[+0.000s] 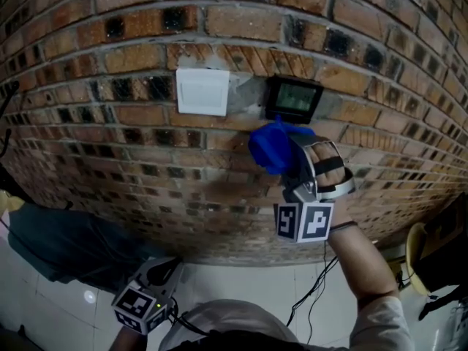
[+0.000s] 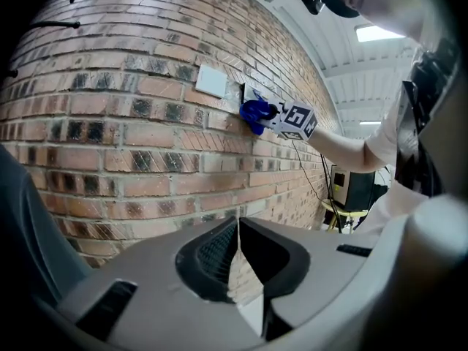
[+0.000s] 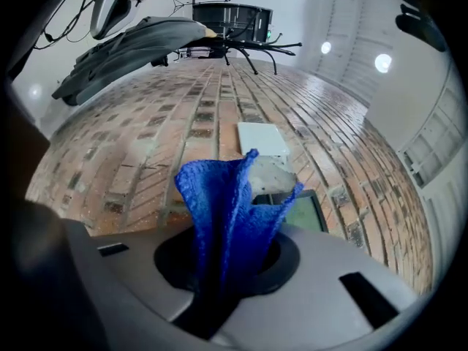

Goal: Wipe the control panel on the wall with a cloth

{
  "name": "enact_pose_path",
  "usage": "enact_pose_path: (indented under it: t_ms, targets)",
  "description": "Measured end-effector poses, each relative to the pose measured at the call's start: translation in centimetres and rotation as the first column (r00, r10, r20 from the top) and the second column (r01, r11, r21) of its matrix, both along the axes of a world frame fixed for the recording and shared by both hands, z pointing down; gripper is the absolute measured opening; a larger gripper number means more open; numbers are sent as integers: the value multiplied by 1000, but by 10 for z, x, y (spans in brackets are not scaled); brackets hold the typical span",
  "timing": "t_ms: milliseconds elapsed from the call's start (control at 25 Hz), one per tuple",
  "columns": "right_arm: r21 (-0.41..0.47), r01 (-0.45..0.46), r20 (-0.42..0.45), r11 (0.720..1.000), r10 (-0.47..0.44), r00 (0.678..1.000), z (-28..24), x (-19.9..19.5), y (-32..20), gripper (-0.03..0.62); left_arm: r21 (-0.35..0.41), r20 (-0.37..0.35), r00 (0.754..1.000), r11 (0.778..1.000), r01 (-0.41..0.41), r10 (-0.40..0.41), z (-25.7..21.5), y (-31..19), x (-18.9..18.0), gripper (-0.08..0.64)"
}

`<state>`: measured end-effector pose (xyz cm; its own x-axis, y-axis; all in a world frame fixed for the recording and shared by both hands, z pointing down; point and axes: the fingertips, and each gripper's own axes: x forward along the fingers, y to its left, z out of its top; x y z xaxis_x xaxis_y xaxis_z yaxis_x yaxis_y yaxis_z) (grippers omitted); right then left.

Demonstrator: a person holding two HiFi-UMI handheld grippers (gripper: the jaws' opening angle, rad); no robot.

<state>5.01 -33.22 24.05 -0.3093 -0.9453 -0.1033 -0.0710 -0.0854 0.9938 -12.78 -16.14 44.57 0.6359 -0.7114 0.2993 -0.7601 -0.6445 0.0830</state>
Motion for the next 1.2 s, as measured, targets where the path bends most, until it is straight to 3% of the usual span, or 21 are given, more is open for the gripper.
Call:
enact_pose_path:
  t_ms: [280,440,640,880,1040,1120,1200]
  targets:
    - [-28,13,64,1000,-11,998,3,0,-1,89,-8,2,1000,1000,0,0,2,3,-13,4]
    - [-35,45,201,998,-37,979,-13,-4,23,88,-1,-6,1000,1000,18,-18,-4,6,-33,3]
    - [-117,114,387,987,-60,920,7,-21,70,89,-30,-29,999,999,18,-18,5,7,-62,4]
    - [-268,191,657,944,34,753,64,-6,117,87,-10,-28,999,1000,-22,21,0,1,-62,5]
    - [-342,224,831,913,182,525,96,17,159,87,18,-28,999,999,-36,36,-6,9,-55,3]
    - [-354,254,866,900,214,451,102,27,183,87,28,-42,999,999,-23,24,-10,15,-51,5]
    - [-351,281,888,893,223,402,105,37,207,87,30,-32,999,999,-14,15,-9,24,-49,5]
